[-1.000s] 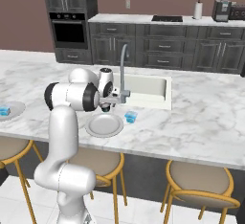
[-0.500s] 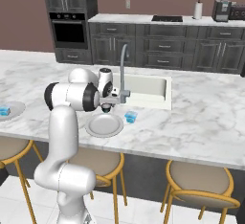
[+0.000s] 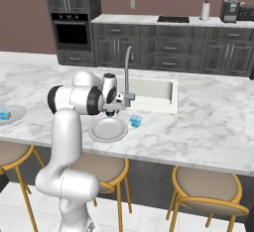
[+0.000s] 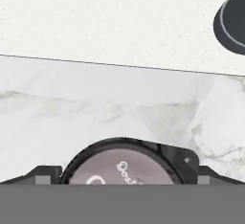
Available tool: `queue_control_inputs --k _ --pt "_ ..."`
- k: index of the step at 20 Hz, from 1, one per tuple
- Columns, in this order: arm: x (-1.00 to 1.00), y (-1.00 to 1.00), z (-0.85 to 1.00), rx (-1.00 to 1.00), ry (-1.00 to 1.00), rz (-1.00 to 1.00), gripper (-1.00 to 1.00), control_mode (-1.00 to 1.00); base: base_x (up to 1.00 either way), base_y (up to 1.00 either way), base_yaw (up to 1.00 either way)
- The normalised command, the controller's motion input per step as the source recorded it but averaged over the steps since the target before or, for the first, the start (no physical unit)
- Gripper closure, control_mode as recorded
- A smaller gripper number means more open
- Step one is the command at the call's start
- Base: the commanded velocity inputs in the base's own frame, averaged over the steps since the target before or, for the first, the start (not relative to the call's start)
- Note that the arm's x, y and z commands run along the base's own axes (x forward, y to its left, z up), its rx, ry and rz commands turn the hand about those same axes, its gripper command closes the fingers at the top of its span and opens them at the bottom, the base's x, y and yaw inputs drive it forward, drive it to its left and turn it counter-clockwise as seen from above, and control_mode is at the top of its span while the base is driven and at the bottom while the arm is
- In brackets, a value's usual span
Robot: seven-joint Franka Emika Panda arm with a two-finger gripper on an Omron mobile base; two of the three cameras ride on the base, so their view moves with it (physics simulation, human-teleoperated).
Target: Place two yogurt containers on each plate.
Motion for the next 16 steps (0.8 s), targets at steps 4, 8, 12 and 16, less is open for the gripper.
queue_control_inputs --k 4,8,12,16 --pt "0.00 0.00 -0.09 0.00 0.00 0.00 -1.00 -1.00 0.00 0.00 0.00" --pt "0.00 0.00 0.00 0.00 0.00 0.00 1.00 -1.00 0.00 0.00 0.00" --pt "0.00 0.00 0.00 0.00 0.00 0.00 1.00 -1.00 0.00 0.00 0.00" --pt "-0.08 -0.03 0.01 0.00 0.00 0.00 1.00 -1.00 0.00 0.00 0.00"
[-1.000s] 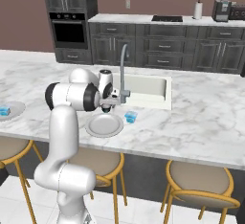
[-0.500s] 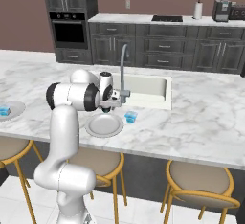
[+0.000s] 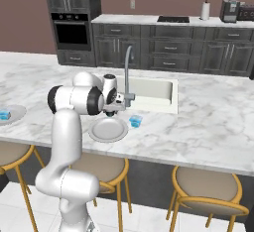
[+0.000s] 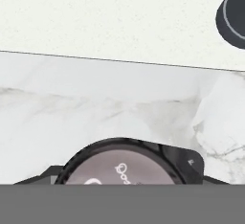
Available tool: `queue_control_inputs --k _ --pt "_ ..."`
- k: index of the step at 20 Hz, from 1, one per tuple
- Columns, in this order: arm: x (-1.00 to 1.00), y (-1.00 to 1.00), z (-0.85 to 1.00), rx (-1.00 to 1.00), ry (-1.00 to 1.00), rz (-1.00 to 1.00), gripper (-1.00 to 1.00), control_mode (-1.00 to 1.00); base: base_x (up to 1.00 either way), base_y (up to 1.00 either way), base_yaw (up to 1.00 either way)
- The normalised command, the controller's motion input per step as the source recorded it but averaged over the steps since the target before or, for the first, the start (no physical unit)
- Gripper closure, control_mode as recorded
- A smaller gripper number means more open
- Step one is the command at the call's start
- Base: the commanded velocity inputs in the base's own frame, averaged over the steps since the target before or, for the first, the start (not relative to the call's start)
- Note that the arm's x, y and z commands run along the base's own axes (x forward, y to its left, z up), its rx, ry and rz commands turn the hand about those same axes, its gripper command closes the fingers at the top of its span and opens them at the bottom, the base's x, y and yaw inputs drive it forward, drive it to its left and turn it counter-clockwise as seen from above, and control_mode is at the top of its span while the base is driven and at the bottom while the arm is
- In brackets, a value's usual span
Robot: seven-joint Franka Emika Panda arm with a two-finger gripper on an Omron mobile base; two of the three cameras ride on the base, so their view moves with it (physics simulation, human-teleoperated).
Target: Place two yogurt containers on each plate.
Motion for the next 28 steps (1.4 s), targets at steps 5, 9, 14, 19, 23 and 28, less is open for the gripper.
queue_control_inputs --k 5,9,14,19,23,28 --pt "-0.26 -0.04 0.10 0.00 0.00 0.01 1.00 -1.00 0.00 0.00 0.00" --pt "-0.25 -0.03 0.23 0.00 0.00 0.01 1.00 -1.00 0.00 0.00 0.00" --pt "-0.27 0.00 0.36 0.00 0.00 0.00 1.00 -1.00 0.00 0.00 0.00" --pt "-0.54 0.00 0.08 0.00 0.00 0.00 1.00 -1.00 0.00 0.00 0.00" --pt "-0.64 0.00 0.00 0.00 0.00 0.00 1.00 -1.00 0.00 0.00 0.00" --pt "-0.64 0.00 0.00 0.00 0.00 0.00 1.00 -1.00 0.00 0.00 0.00"
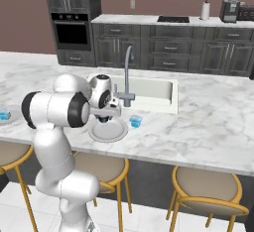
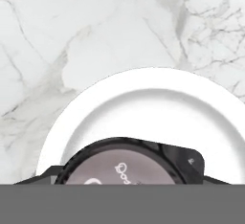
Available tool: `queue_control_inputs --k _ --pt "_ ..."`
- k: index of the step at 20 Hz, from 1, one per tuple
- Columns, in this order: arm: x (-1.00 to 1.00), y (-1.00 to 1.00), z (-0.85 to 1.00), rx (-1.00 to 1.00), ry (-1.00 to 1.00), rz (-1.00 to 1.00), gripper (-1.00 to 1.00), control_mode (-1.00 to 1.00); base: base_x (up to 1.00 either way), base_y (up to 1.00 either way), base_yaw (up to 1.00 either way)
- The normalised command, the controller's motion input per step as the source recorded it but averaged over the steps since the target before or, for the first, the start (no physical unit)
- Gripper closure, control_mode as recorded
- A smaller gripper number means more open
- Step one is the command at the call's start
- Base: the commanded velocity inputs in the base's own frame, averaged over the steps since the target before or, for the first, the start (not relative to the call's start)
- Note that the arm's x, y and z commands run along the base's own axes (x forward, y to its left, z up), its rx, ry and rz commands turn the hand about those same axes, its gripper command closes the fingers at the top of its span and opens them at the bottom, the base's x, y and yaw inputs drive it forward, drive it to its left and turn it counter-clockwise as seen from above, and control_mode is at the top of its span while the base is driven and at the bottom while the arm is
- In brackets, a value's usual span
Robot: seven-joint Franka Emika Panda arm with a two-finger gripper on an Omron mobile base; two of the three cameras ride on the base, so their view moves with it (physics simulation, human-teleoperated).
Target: Place two yogurt containers on each plate.
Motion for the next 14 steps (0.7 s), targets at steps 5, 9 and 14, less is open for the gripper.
queue_control_inputs --k 5,9,14 --pt "-0.24 0.05 0.00 0.00 0.00 0.00 1.00 -1.00 0.00 0.00 0.00" --pt "-0.04 0.14 -0.04 0.00 0.00 0.00 1.00 -1.00 0.00 0.00 0.00" --pt "0.00 0.10 -0.17 0.00 0.00 0.00 1.00 -1.00 0.00 0.00 0.00"
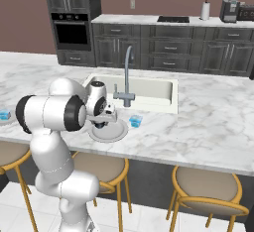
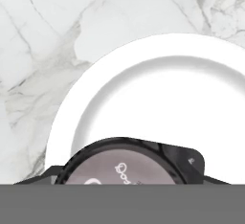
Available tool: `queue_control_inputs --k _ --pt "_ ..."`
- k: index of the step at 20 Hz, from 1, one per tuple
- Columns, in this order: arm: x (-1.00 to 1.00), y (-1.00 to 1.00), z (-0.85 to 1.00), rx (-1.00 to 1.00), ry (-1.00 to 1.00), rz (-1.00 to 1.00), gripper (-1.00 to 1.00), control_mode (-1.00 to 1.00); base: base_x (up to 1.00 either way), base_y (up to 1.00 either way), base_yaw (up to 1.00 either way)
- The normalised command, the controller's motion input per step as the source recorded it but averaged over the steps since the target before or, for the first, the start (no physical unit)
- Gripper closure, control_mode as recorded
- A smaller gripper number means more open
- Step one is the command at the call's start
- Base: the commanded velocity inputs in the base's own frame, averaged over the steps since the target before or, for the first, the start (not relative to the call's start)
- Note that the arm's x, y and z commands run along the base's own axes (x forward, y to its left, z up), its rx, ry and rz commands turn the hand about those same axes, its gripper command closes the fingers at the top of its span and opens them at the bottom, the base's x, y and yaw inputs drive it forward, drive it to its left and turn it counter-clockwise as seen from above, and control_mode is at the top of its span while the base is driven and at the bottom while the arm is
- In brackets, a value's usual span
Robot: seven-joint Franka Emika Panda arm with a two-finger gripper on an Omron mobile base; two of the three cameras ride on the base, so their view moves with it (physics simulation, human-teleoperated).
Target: Place two yogurt containers on each plate.
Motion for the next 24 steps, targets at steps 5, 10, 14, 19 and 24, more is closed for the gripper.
queue_control_inputs --k 5,10,14,19,24 --pt "0.00 0.01 -0.12 0.00 0.00 0.00 1.00 -1.00 0.00 0.00 0.00" --pt "-0.03 0.00 -0.03 0.00 0.00 0.00 1.00 -1.00 0.00 0.00 0.00" --pt "0.00 0.00 0.00 0.00 0.00 0.00 -1.00 -1.00 0.00 0.00 0.00" --pt "0.00 0.00 0.00 0.00 0.00 0.00 -1.00 -1.00 0.00 0.00 0.00" --pt "-0.01 0.00 0.00 0.00 0.00 0.00 -1.00 -1.00 0.00 0.00 0.00"
